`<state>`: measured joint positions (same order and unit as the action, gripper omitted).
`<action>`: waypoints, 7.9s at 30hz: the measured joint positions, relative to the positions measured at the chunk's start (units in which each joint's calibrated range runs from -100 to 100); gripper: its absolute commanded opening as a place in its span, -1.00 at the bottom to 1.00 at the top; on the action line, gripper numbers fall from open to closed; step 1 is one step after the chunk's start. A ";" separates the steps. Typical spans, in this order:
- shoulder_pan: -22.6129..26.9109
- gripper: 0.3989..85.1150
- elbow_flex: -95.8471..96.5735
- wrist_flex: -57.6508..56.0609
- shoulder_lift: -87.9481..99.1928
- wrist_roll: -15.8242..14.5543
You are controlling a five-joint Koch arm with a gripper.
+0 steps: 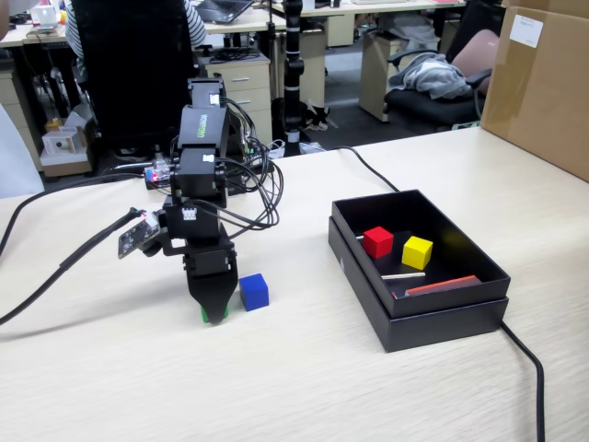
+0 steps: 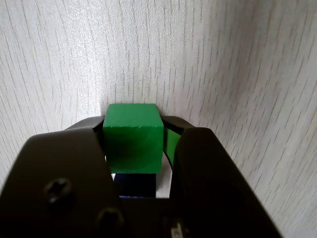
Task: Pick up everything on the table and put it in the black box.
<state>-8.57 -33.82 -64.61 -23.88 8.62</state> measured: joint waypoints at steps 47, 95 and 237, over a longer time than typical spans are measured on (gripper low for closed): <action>26.86 -0.04 0.00 -3.02 13.07 -17.53; 5.08 -0.09 1.73 -7.82 3.75 -6.06; 9.57 0.14 130.17 68.91 123.62 -8.99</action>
<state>1.00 96.35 4.30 99.74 -0.37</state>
